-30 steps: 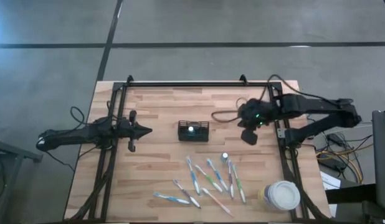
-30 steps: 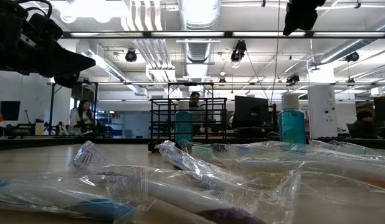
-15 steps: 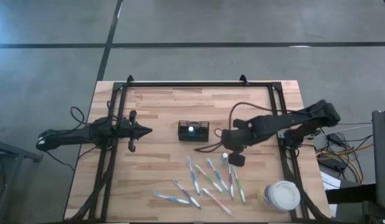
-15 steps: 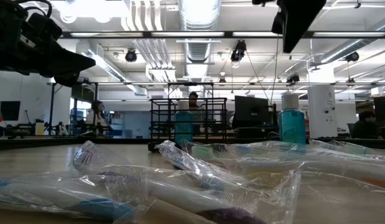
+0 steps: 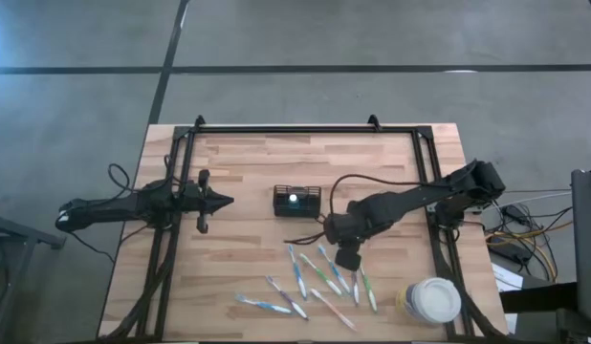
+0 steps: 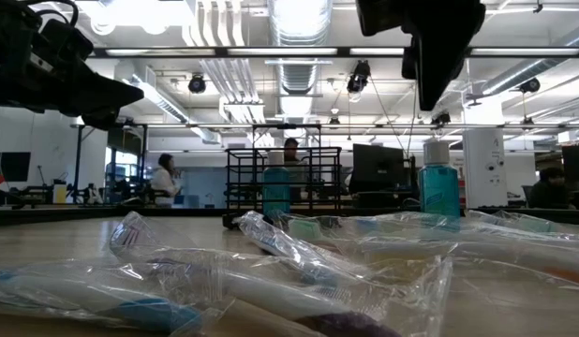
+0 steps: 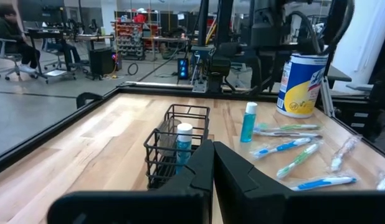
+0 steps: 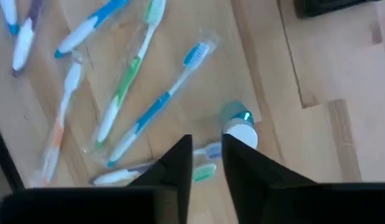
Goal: Pick & Place toothbrushing station
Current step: Put the blue mouthwash into the black wire organizer
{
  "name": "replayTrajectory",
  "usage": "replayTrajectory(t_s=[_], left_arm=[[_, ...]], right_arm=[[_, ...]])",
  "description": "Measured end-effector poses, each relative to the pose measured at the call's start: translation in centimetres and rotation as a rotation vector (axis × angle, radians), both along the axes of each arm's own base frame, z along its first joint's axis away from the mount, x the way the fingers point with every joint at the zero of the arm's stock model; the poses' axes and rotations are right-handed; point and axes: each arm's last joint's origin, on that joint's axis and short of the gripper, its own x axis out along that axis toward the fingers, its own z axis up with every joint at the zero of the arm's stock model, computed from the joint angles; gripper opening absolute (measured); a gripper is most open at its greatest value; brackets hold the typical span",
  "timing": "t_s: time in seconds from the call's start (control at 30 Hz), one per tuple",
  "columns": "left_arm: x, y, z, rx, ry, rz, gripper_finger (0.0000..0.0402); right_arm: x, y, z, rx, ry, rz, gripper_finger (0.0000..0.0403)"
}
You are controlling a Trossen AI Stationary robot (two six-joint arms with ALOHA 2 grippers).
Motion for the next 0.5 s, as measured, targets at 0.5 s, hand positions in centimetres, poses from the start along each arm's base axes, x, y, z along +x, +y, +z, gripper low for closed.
replayTrajectory(t_s=[0.5], left_arm=[[0.0,0.0,0.0,-0.005,0.000,-0.001,0.0009]], right_arm=[[0.1,-0.1,-1.2,-0.009,0.083,-0.215,0.0197]])
